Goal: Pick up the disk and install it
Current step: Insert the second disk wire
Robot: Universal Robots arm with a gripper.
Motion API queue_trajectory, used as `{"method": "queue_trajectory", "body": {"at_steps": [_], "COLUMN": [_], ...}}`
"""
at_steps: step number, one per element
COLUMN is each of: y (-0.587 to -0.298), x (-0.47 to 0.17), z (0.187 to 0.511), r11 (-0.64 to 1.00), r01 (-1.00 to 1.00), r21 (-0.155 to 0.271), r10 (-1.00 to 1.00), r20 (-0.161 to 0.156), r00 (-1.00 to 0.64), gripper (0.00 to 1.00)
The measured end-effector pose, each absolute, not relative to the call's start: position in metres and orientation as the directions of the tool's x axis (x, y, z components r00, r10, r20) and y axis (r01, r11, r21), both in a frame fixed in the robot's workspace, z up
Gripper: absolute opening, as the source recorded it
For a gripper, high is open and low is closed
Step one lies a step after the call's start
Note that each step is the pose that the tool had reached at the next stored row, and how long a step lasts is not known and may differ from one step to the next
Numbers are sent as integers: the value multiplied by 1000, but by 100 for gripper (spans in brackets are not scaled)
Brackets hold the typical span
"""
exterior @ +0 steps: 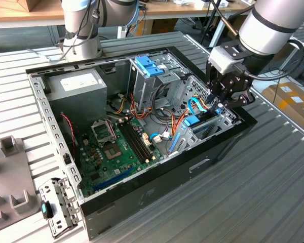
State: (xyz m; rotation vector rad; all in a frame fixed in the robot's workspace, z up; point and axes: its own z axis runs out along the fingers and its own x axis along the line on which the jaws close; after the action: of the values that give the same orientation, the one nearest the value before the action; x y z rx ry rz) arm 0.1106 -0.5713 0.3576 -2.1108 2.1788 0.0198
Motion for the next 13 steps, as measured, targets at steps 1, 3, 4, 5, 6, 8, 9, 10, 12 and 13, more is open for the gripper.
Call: {"method": "queue_trajectory", "body": {"at_steps": [1,3,4,5,6,8,9,10,12,13], "y": [-571,-571,-571,-571,-571,-571,-571,-571,-571,-570], "x": [111,111,111,111,111,111,110,109,106,103], "z": [360,364,368,369,369,369,369,369,369,369], "r11": [34,35,35,35,34,35,35,35,35,35], "r01": [-997,-997,-997,-997,-997,-997,-997,-997,-997,-997], "r21": [-66,-66,-66,-66,-66,-66,-66,-66,-66,-66], "r10": [-996,-996,-996,-996,-996,-996,-996,-996,-996,-996], "r20": [-86,-86,-87,-87,-87,-87,-86,-86,-86,-86], "r00": [-29,-29,-29,-29,-29,-29,-29,-29,-29,-29], "gripper": [30,30,30,30,30,30,30,30,30,30]}}
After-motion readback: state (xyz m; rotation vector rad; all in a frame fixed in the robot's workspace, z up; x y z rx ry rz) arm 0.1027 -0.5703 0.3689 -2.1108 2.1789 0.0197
